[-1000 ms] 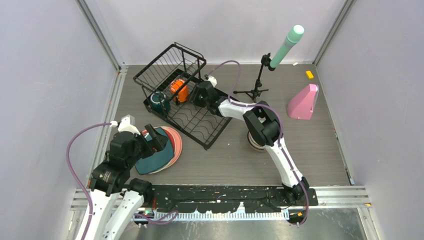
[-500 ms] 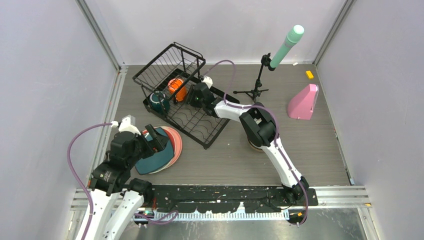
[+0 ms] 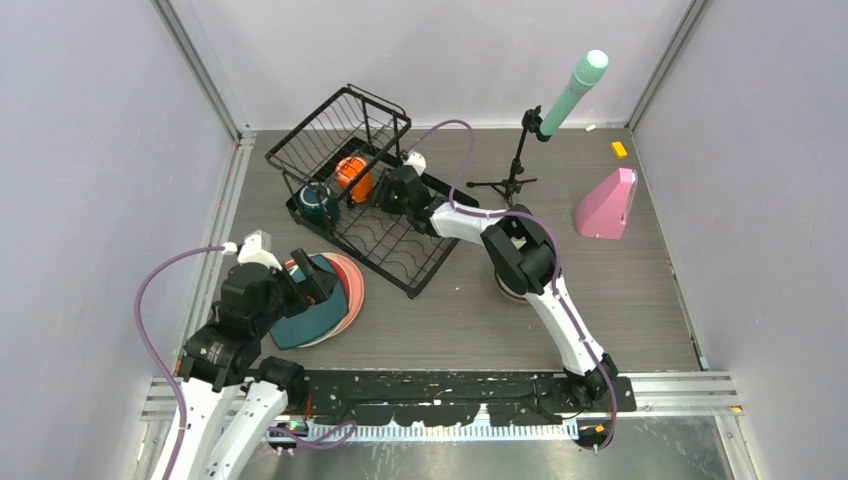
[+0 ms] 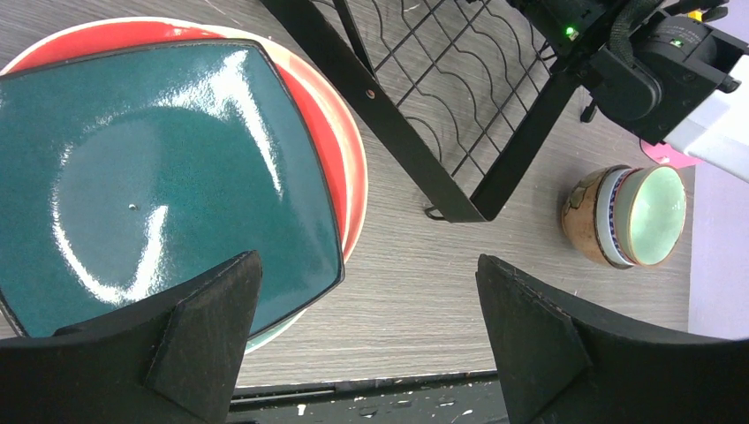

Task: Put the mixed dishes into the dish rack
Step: Move the cup to the dish rack.

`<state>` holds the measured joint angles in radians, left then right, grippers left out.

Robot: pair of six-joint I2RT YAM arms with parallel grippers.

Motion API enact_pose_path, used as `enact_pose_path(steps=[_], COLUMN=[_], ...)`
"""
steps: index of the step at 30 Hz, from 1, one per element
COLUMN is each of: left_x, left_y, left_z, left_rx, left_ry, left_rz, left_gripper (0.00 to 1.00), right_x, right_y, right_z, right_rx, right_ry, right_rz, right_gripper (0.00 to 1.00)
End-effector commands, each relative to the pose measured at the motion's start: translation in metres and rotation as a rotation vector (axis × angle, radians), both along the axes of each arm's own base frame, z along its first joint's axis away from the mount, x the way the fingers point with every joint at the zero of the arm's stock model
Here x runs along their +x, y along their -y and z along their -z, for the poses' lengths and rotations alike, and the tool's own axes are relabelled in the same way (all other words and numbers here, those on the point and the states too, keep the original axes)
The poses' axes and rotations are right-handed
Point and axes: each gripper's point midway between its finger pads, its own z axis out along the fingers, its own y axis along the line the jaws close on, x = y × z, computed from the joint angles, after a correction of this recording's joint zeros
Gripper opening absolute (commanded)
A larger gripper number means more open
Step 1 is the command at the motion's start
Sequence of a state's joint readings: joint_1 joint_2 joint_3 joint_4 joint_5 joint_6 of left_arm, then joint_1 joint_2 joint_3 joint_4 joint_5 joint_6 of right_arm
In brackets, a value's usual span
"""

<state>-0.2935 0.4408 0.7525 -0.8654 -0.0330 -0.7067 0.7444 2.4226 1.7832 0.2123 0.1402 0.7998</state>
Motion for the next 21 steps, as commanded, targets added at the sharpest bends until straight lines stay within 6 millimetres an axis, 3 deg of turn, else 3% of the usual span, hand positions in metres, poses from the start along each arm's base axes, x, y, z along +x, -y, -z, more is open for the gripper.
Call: enact_pose_path(steps=[1, 5, 12, 21], left_x=[0.005, 0.005, 0.005, 0.003], left_y=[0.005, 0.005, 0.005, 0.003], left_z=[-0.006, -0.005, -0.008, -0.004], left_rx=[-0.025, -0.026, -0.024, -0.018], left_ry=[0.026, 0.027, 0.03, 0.025], left_rz=[0.009, 0.009, 0.011, 0.007], left_gripper=[0.94, 0.94, 0.94, 0.94], right_x=[0.002, 0.003, 0.014, 0.016], right_y=[-0.009, -0.016, -0.033, -0.025], right_z=[-0.088, -0.085, -0.063, -0.071], right_rx=[0.108, 0.118, 0.108, 0.114], right_ry=[0.137, 0.114, 0.076, 0.104], right_rz=[-0.017, -0.054, -0.086, -0.068], right_gripper=[0.46, 0.47, 0.46, 0.46])
